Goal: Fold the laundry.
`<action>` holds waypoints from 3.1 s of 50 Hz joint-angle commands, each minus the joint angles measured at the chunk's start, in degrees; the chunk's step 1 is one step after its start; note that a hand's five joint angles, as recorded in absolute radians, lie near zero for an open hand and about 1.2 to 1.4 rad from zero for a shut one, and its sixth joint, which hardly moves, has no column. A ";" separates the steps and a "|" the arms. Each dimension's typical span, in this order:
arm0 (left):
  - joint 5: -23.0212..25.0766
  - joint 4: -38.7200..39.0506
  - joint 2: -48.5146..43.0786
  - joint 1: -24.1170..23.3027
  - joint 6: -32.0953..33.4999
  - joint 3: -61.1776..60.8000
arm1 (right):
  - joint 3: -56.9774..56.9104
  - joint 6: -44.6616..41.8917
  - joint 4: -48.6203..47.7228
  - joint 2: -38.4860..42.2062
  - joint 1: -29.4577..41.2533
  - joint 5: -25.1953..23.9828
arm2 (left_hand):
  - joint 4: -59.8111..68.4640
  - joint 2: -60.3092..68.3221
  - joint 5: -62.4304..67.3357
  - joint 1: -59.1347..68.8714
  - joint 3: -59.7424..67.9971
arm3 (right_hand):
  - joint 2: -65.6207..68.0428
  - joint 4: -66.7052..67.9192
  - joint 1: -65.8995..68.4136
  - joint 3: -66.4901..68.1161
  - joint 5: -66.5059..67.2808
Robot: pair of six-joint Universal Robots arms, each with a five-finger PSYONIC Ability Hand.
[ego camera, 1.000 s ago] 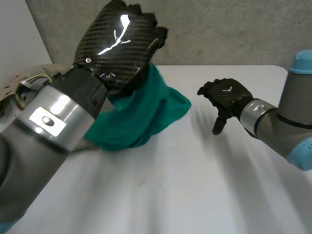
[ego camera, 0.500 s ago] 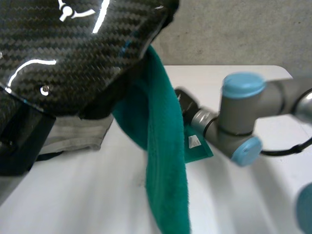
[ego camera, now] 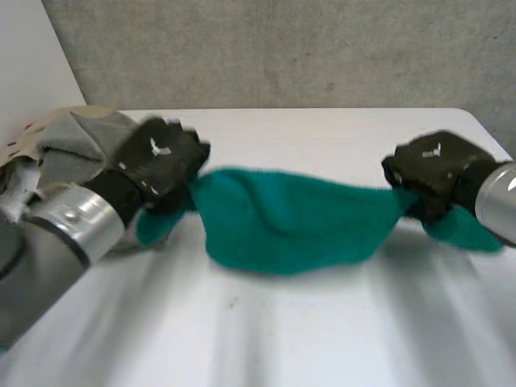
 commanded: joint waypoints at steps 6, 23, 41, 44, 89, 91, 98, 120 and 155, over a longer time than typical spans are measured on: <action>-5.20 -1.44 -26.14 -0.85 10.98 27.93 | -10.77 -0.58 -17.66 18.49 1.25 6.95 | 11.23 11.46 14.76 14.58 11.68 | 12.83 11.97 23.93 11.93 13.57; -8.73 34.08 -17.90 -4.19 13.90 26.75 | -7.91 -0.50 -55.91 12.53 4.77 14.70 | 11.23 11.46 14.76 14.58 11.68 | 12.83 11.97 23.93 11.93 13.57; -7.41 26.62 -15.35 -6.12 14.42 -9.30 | 22.69 -0.67 -41.59 10.85 4.42 10.57 | -2.16 -1.93 1.36 1.19 -1.71 | 12.83 11.97 23.93 11.93 13.57; -7.41 20.65 -11.05 -6.30 14.34 -10.36 | 24.36 -0.58 -37.82 9.10 4.24 10.48 | -23.66 -23.43 -20.14 -20.31 -23.21 | -20.94 -21.81 -9.85 -21.85 -20.21; -7.14 -16.55 -21.76 6.45 -19.59 6.78 | -14.13 0.64 -1.76 31.50 -4.73 -0.94 | -31.31 -31.09 -27.79 -27.96 -30.87 | -24.00 -24.87 -12.91 -24.90 -23.27; -7.23 -16.29 -21.85 6.36 -19.59 6.78 | -14.04 1.70 -2.64 31.50 -4.81 -1.12 | -29.30 -29.07 -25.77 -25.94 -28.85 | -10.56 -11.42 0.53 -11.46 -9.83; -7.49 -15.32 -22.55 5.57 -19.33 7.31 | -11.50 5.04 -7.22 27.03 -6.66 -1.39 | -21.38 -21.15 -17.86 -18.03 -20.93 | 12.83 11.97 23.93 11.93 13.57; -8.11 -14.00 -23.69 2.32 -18.62 7.13 | 9.68 -9.99 3.59 7.42 -16.50 -1.48 | -6.96 -6.73 -3.43 -3.61 -6.51 | 12.83 11.97 23.93 11.93 13.57; -15.23 -1.27 -28.35 -1.90 -0.43 32.17 | -11.64 -9.83 -11.51 17.96 -9.04 5.46 | 11.23 11.46 14.76 14.58 11.68 | 12.83 11.97 23.93 11.93 13.57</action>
